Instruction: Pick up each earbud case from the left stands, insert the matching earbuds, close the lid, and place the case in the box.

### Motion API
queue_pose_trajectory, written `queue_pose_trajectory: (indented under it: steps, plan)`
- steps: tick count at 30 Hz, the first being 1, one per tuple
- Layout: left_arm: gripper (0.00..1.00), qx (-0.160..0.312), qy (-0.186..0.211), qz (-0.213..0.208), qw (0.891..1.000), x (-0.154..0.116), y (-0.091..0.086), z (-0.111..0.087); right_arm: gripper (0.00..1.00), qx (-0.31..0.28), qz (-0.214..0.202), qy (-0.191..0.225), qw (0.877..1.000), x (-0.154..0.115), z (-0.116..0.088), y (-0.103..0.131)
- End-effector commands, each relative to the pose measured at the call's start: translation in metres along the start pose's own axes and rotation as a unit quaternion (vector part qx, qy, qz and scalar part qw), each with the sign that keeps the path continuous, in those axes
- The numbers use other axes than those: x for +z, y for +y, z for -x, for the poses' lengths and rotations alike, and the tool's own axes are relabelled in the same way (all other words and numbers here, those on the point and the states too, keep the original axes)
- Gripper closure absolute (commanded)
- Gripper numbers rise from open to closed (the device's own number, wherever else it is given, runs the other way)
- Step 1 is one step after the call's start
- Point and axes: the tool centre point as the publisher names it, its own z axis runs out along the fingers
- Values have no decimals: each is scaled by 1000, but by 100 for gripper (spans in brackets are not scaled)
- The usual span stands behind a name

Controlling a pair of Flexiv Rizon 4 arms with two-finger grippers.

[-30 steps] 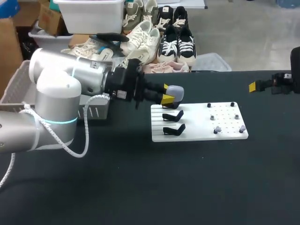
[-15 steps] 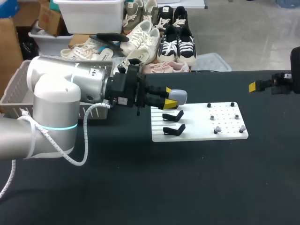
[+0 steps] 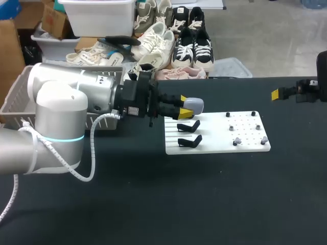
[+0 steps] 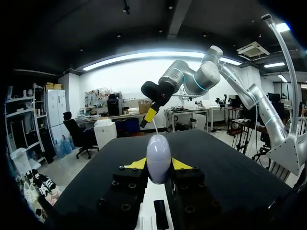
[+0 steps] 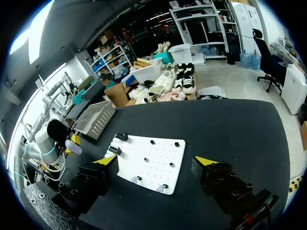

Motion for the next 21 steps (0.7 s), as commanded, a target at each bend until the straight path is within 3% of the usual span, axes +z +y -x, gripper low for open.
queue_pose_trajectory:
  steps: [1, 8, 10, 12, 21]
  plan:
    - [100, 1, -1, 4, 1000, 0, -2, 0, 0, 0, 0, 0, 1000, 0, 0, 0]
    - [100, -3, -7, 8, 1000, -1, -3, -2, 0, 0, 0, 0, 1000, 0, 0, 0]
    - [100, -8, -19, 21, 1000, -2, -5, -5, 0, 10, 23, -15, 1000, -5, 2, 4]
    - [100, -14, -35, 30, 999, 0, -7, -6, 0, 6, 35, -30, 999, -14, 2, 15]
    - [100, -9, -54, 0, 998, 25, -7, -9, 0, -58, 43, -18, 997, -33, -20, 69]
